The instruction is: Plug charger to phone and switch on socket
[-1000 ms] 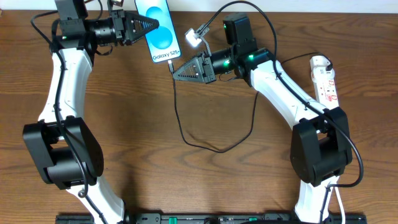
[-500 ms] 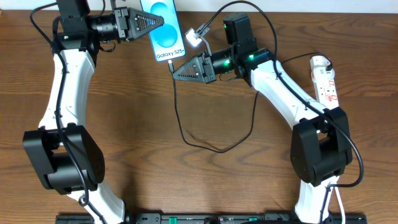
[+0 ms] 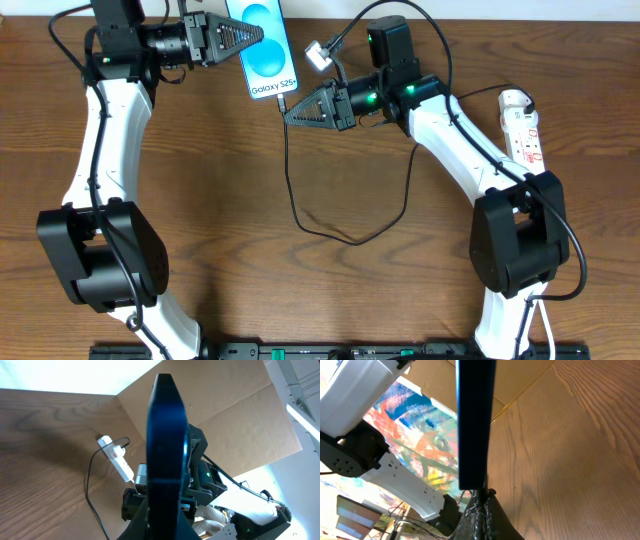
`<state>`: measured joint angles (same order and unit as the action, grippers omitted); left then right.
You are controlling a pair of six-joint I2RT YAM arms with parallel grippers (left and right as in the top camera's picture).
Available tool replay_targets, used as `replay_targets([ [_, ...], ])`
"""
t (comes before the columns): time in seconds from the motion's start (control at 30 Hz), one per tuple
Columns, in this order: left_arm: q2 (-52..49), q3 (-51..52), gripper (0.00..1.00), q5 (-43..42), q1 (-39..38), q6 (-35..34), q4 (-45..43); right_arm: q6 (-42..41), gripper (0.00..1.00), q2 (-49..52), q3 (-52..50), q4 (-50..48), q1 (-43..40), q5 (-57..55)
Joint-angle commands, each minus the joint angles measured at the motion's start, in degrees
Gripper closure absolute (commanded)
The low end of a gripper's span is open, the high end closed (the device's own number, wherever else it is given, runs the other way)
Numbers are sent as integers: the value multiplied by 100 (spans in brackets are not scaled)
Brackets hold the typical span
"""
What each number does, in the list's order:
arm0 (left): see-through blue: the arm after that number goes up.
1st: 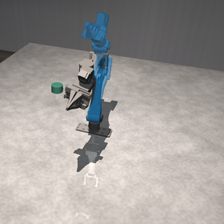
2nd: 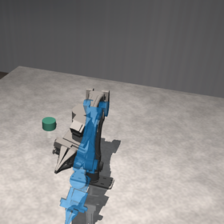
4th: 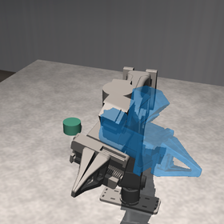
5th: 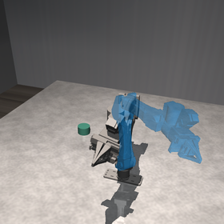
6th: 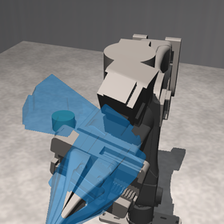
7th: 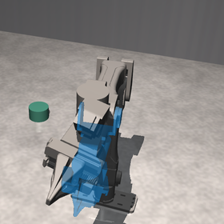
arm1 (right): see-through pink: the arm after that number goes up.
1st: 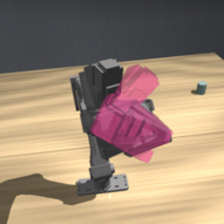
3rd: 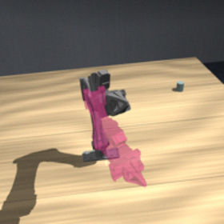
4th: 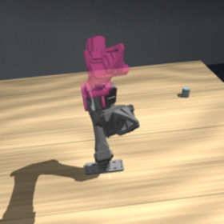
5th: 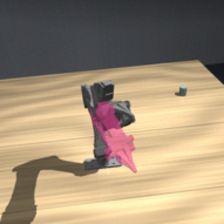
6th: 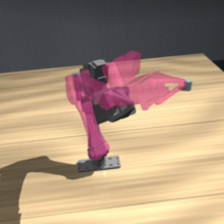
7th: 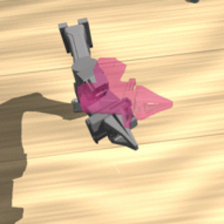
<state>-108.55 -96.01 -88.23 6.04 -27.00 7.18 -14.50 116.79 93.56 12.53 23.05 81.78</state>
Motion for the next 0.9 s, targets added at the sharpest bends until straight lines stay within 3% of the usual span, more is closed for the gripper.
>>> replay_targets([
  [0.0,195,-55,93,-190,13,20,-48,-24,99,50,-11,-15,-7,249],
  [0.87,195,-55,93,-190,13,-136,-46,-9,99,50,-15,13,103,317],
])
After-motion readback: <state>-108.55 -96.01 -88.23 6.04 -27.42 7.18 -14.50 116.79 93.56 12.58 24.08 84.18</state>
